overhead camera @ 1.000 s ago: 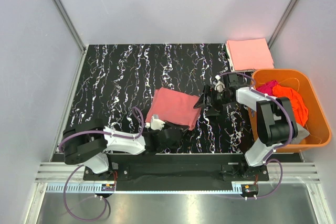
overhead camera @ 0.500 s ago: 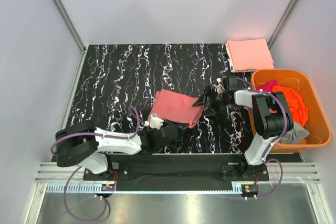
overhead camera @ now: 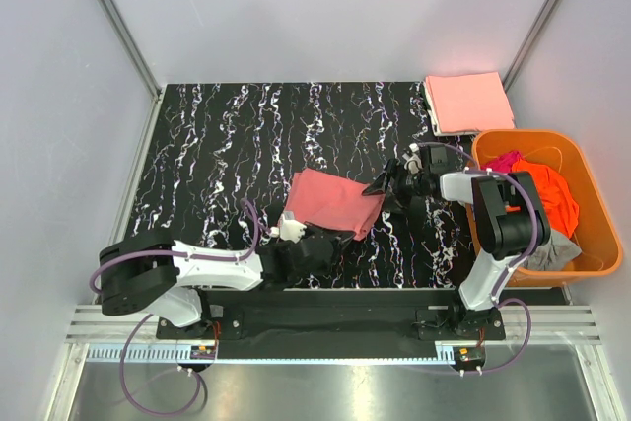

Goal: Fold and stack the t-shirts
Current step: Neatly place the folded tshirt to the corner

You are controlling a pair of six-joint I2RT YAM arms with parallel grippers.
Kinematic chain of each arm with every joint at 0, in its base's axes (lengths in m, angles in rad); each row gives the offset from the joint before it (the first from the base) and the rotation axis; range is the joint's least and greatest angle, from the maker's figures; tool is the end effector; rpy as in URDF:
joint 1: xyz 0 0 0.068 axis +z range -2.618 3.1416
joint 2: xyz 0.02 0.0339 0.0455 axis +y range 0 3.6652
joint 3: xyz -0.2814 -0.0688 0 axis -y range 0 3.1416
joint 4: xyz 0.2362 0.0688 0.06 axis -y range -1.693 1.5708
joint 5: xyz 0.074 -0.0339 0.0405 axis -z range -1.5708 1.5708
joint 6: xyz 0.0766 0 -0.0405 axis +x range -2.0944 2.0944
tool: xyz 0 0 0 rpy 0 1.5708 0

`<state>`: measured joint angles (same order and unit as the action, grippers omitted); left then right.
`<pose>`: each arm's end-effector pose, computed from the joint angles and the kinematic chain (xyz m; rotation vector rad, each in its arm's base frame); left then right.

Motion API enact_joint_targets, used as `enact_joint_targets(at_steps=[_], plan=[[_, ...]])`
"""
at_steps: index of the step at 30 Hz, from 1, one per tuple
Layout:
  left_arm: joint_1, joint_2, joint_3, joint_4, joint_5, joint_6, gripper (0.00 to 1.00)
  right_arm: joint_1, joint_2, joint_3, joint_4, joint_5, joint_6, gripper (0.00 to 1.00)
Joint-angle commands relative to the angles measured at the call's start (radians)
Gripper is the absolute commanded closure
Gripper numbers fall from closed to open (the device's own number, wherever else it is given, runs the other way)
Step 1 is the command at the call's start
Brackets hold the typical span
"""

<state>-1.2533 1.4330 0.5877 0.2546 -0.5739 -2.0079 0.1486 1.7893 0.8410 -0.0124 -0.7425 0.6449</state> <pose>0.1325 -0.2700 0.1783 -1.2033 2.0376 -1.2860 0.3308 0.1019 0.1244 0.3285 2.5894 1.2455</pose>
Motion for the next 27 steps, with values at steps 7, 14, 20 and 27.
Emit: enact_joint_targets(at_steps=[7,14,20,27], plan=[[0.003,-0.028,-0.003,0.012,0.043,-0.112,0.92,-0.009,0.07,0.015,0.137,0.02,0.025,0.36],[0.009,-0.026,0.056,-0.168,0.173,-0.095,0.5,-0.009,0.055,0.061,0.05,0.046,-0.033,0.98],[0.009,-0.13,0.09,-0.418,0.281,0.105,0.4,-0.009,-0.031,0.189,-0.216,0.155,-0.217,1.0],[0.015,-0.387,0.144,-0.805,0.131,0.546,0.41,-0.009,-0.084,0.381,-0.548,0.394,-0.416,1.0]])
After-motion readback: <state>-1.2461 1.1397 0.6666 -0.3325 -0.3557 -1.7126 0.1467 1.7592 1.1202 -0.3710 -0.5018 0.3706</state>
